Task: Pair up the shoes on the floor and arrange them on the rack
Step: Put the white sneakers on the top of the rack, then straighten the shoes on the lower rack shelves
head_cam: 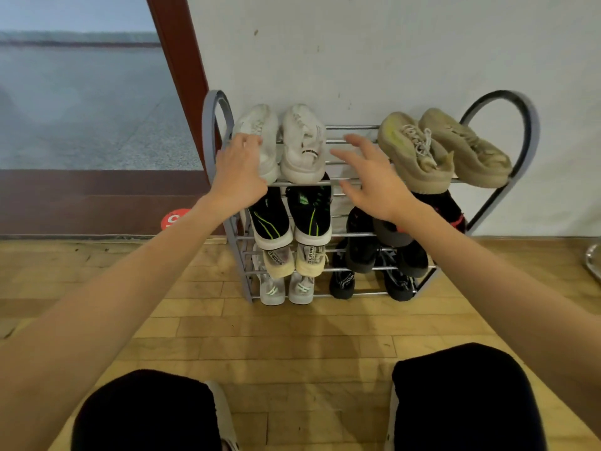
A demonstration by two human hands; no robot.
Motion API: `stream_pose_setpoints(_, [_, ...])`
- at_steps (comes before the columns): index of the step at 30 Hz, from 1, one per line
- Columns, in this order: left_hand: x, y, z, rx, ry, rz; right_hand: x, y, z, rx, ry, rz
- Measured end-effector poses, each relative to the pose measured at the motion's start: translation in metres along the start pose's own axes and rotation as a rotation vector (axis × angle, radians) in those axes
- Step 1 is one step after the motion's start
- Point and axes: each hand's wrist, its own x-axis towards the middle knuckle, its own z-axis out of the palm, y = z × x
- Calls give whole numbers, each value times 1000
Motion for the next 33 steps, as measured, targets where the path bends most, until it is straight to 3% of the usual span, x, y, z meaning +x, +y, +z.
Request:
stream_pose_setpoints(3, [4,41,9,6,83,94,-30,28,-21,-75,194,72])
stream_pose_setpoints(7, [12,110,33,-68,-7,291,-62,77,-45,-130,335,283])
stream_pose_setpoints(12, [30,183,77,-207,-248,282,-79,140,-64,-272,100,523])
stream_pose_setpoints(16, [38,212,105,-270,-307,168,-81,166,-69,-420,21,477])
stream_pose_setpoints(20, [34,224,123,-389,-211,141,-82,175,-68,-484,88,443])
stream_pose_setpoints(25, [46,223,136,-454,-100,188,-76,185,-64,-413,188,423])
stream_pose_setpoints(33, [56,236,154,-447,-65,229,-78,189,-42,-280,319,350])
